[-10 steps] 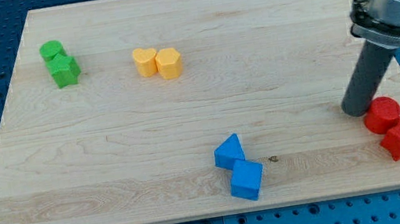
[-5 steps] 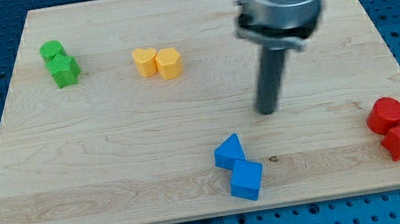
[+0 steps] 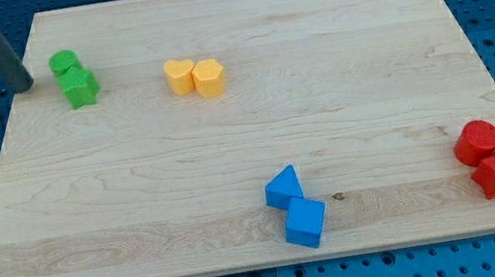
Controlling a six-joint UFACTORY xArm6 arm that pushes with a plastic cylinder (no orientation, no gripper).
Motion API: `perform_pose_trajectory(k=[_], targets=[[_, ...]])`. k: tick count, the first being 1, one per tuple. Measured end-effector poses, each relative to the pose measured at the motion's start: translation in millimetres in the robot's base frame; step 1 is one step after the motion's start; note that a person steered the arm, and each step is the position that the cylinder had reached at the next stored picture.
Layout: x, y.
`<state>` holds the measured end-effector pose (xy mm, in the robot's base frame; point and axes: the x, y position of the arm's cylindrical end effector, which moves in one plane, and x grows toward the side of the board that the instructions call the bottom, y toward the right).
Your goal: Push green circle towards center left
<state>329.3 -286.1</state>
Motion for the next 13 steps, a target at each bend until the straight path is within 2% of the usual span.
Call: perform_pose_trajectory(k=[1, 2, 3, 5, 6, 8, 9, 11, 13], targets=[[-22.0, 30.8], [-2.1, 58.9], [27.4, 55.2], [31.4, 96.7], [24.0, 120.6], [-22.7, 136.0], [-21.9, 158.8], [9.7, 150.6], [3.3, 246.5]])
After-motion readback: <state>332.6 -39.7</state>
